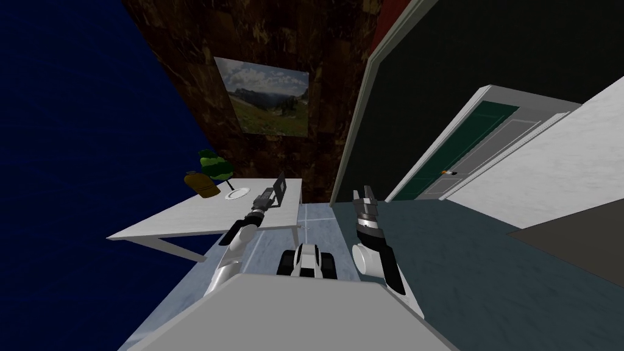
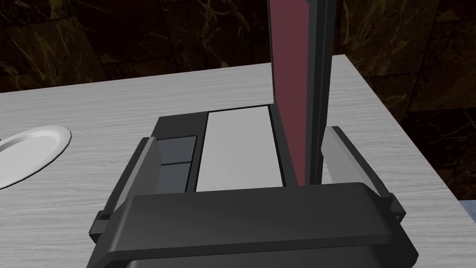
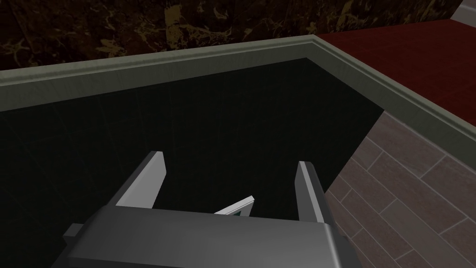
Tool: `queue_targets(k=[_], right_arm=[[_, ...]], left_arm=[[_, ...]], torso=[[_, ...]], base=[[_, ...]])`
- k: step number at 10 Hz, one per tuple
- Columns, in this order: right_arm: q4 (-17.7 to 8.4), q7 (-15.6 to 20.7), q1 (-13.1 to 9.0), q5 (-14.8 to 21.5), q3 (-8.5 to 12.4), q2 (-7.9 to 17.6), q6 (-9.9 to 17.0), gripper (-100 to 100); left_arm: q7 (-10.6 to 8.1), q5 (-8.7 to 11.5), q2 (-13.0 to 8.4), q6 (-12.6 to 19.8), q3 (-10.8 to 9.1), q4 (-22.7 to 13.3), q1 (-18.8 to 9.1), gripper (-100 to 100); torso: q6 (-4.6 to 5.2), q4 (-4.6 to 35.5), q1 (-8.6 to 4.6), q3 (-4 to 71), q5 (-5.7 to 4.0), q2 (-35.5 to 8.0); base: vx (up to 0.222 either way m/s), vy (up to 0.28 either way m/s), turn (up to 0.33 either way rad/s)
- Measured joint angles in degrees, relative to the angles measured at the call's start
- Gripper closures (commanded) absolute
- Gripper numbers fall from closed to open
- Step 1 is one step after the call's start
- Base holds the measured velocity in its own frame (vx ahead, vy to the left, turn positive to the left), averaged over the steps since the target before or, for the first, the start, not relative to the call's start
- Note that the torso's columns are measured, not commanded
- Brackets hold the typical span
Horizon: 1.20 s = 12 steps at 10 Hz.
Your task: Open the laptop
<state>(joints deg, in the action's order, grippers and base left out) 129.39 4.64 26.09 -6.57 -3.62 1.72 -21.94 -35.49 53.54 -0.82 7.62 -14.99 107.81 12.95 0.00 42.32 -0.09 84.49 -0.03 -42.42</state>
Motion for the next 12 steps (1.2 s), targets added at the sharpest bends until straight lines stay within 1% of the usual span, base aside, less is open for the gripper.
queue_targets(k=[1,3,4,5,7,8,10,11,12], right_arm=[[0.0,0.0,0.0,0.0,0.0,0.0,0.0,0],[0.0,0.0,0.0,0.0,0.0,0.0,0.0,0],[0.0,0.0,0.0,0.0,0.0,0.0,0.0,0],[0.0,0.0,0.0,0.0,0.0,0.0,0.0,0],[0.0,0.0,0.0,0.0,0.0,0.0,0.0,0],[0.0,0.0,0.0,0.0,0.0,0.0,0.0,0],[0.0,0.0,0.0,0.0,0.0,0.0,0.0,0],[0.0,0.0,0.0,0.0,-0.01,0.0,0.0,0],[0.0,0.0,0.01,0.0,-0.01,-0.01,0.0,0]], left_arm=[[-0.33,-0.81,-0.94,0.73,-0.85,0.41,-0.54,-100],[-0.97,-0.58,-3.45,0.37,-0.91,0.31,-0.41,-100],[-1.43,-0.87,-4.62,0.22,-1.22,0.23,-0.74,-100],[-2.34,-1.29,-6.28,0.36,-2.09,0.37,-1.25,-100],[-4.5,-2.79,-7.76,0.55,-3.76,0.66,-2.6,-100],[-5.55,-3.38,-7.86,0.6,-4.54,0.62,-3.36,-100],[-7.45,-4.74,-6.33,1.88,-6.64,1.2,-5.05,-100],[-8.37,-5.0,-5.79,2.34,-7.46,1.18,-5.8,-100],[-9.2,-5.21,-5.84,3.19,-8.53,1.03,-6.81,-100]], torso=[[0.0,-0.01,0.05,0.02,0.01,0.04],[0.0,-0.06,0.1,0.12,0.03,0.2],[0.0,-0.06,0.1,0.12,0.03,0.19],[-0.01,-0.03,0.09,0.07,0.03,0.11],[0.01,-0.01,0.03,0.02,0.01,0.04],[0.0,-0.03,0.07,0.07,0.02,0.13],[0.01,-0.06,0.04,0.13,0.02,0.2],[0.01,-0.06,-0.01,0.13,0.0,0.22],[0.01,-0.07,-0.06,0.16,-0.02,0.26]], base=[[-0.044,-0.011,0.009],[-0.037,-0.008,0.024],[-0.057,-0.013,0.059],[-0.081,-0.022,0.063],[-0.08,-0.025,0.041],[-0.055,-0.021,0.023],[-0.048,-0.05,0.013],[-0.009,-0.093,-0.022],[0.043,-0.11,-0.075]])
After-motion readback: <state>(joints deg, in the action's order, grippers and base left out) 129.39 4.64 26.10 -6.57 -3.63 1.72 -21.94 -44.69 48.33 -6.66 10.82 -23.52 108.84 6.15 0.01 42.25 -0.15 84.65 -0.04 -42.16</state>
